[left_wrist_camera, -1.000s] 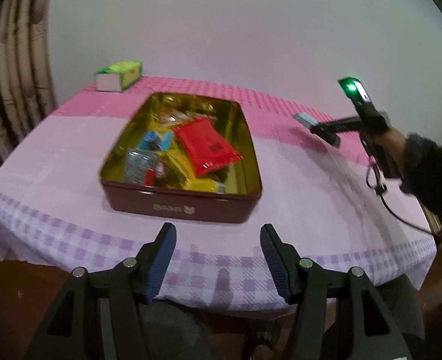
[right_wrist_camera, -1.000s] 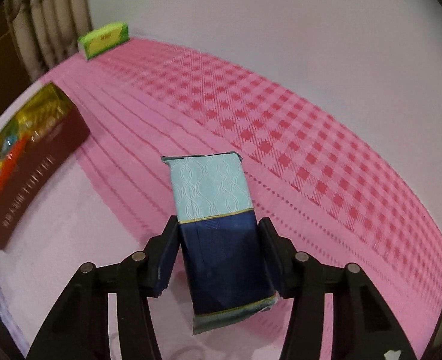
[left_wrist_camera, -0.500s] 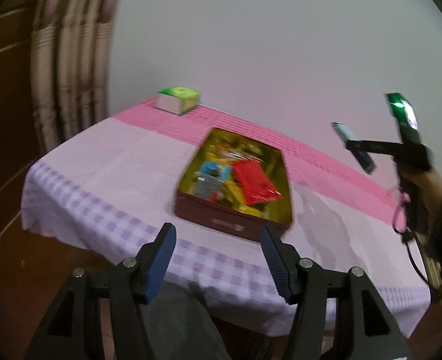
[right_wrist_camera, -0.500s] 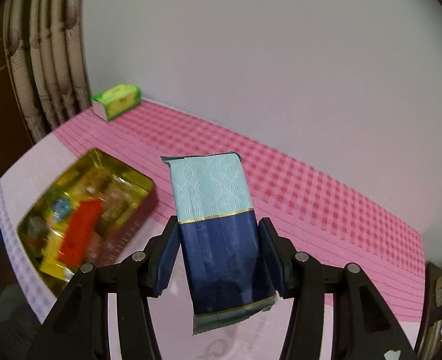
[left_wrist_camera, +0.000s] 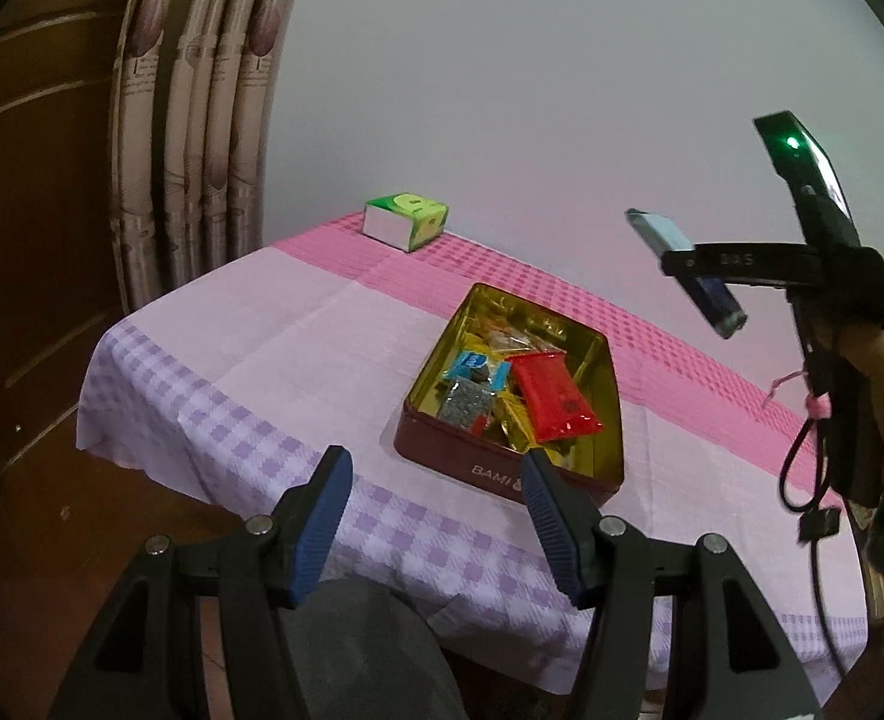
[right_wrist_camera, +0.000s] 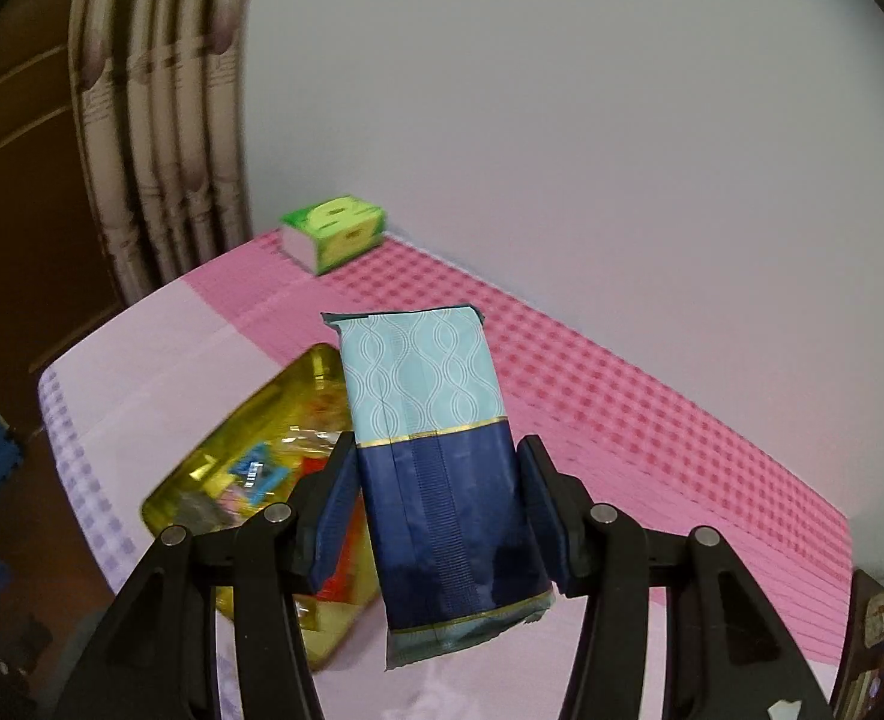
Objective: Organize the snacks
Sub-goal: 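Carry the navy bar over the tin with the right gripper, then lower the navy bar into the tin and open the right gripper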
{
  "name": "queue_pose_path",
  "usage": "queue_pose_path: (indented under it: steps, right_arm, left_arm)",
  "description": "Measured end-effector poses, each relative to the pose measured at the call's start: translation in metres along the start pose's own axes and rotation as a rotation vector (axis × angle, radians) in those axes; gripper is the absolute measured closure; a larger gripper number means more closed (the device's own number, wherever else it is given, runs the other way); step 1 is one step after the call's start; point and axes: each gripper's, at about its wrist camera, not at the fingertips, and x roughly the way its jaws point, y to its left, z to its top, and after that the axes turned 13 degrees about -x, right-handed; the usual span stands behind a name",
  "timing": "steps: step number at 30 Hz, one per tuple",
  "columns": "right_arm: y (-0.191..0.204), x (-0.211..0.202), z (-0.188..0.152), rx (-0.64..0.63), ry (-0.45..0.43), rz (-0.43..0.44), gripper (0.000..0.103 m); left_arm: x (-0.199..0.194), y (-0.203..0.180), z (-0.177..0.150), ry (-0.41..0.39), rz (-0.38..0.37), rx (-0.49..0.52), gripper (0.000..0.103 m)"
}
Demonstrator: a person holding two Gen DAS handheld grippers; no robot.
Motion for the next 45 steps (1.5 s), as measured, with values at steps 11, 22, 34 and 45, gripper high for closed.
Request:
queue_pose_path:
  steps: [11, 22, 34, 45]
  right_arm:
    - [0.058, 0.053, -0.001, -0.018, 0.075, 0.046, 0.054]
    - [0.076, 0.098, -0.017, 0.003, 0.145, 0.070, 0.054]
    - [0.086, 0.121, -0.030, 0.014, 0.167, 0.103, 0.053]
    - [0.079, 0.015, -0.038, 0.020, -0.016, -0.081, 0.018]
  left_arm:
    - [0.010, 0.009, 0.002, 0.018, 0.064, -0.034, 0.043]
    - [0.023, 0.013, 0.000, 0.063, 0.091, -0.038, 0.043]
    - [0.032, 0.012, -0.001, 0.086, 0.133, -0.020, 0.043]
    - [0.012, -0.006, -0.003, -0.015, 0.160, 0.063, 0.030]
